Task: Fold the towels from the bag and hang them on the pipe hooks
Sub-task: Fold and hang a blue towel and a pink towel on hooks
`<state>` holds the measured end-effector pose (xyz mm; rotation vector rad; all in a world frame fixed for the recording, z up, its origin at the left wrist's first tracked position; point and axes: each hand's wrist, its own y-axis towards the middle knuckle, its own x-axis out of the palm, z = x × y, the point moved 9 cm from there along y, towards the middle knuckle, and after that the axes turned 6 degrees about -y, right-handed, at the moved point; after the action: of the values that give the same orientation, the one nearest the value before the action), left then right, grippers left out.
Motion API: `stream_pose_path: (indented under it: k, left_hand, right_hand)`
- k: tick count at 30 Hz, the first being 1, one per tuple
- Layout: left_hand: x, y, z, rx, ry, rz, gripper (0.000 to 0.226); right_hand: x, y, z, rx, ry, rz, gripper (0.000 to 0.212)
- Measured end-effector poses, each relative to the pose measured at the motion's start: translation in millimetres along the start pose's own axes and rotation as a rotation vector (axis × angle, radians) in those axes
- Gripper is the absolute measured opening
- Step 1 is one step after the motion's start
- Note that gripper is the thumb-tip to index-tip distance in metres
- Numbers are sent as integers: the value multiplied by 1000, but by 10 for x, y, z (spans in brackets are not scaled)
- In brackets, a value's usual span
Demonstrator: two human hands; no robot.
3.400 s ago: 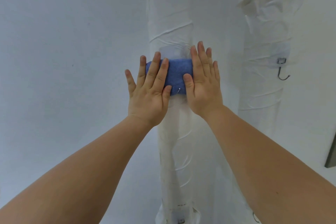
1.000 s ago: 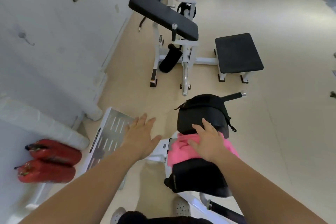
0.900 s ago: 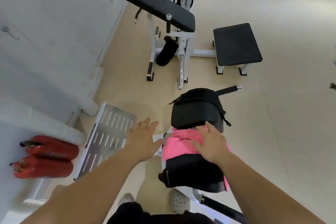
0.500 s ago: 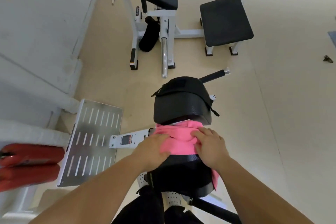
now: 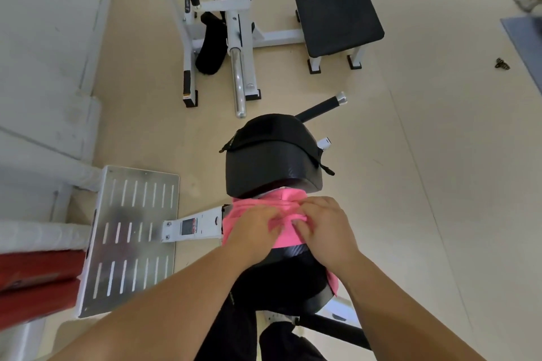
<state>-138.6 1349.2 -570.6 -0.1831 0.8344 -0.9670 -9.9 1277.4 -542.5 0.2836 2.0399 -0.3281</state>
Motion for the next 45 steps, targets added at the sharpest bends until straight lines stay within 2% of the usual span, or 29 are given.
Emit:
stream_pose_path:
  k: [4, 6, 8, 11, 14, 18, 20, 26, 30, 33, 35, 37, 39, 42, 45]
  left_hand:
    - [-261, -79, 85, -14, -118, 80, 23]
    - [-465, -177, 222, -10, -148, 129, 10]
    - [-679, -270, 353, 16, -153, 182, 12]
    - [-1040, -472, 561, 50, -164, 270, 12]
    - [-1402, -707, 731, 76, -270, 369, 15]
    - [-1842, -1205, 912, 114, -360, 492, 15]
    - [-2014, -1441, 846, 81, -354, 537, 15]
    - [-2287, -2152, 292, -42, -336, 592, 18]
    - [-2495, -2636, -278, -107, -438, 733, 20]
    - [-2470, -2997, -783, -230, -534, 797, 16]
    - [-2335, -3205, -1119, -304, -592, 770, 15]
    - [-2196, -3447, -1421, -382, -611, 769, 25]
    - [-2079, -3705, -1725, -443, -618, 816, 30]
    - [-1903, -4067, -2150, -484, -742, 898, 25]
    - [-1869, -4417, -2530, -515, -779, 1016, 29]
  right_hand:
    - [-195, 27, -85, -6, 52, 0, 10]
    - [-380, 48, -143, -2, 87, -1, 20]
    - [-566, 80, -178, -23, 114, 7, 27]
    - [-830, 91, -222, -41, 130, 4, 25]
    - [-1152, 66, -351, -88, 179, 52, 30]
    - [-1525, -9, -648, -147, 227, 23, 16]
    - [-1688, -15, -870, -193, 281, 10, 16]
    - [-1978, 26, -1664, -356, 303, 8, 34]
    - [-1923, 5, -2283, -455, 427, -22, 27]
    - [-1864, -21, -2755, -502, 503, -43, 24]
    - [-1804, -20, -3038, -508, 543, -52, 22]
    - [-1724, -20, -3285, -505, 577, -44, 20]
    - [-1604, -18, -3485, -483, 611, -25, 16]
    - [-1343, 1, -3688, -398, 668, 11, 12]
    - [-982, -66, -3991, -386, 621, -25, 14]
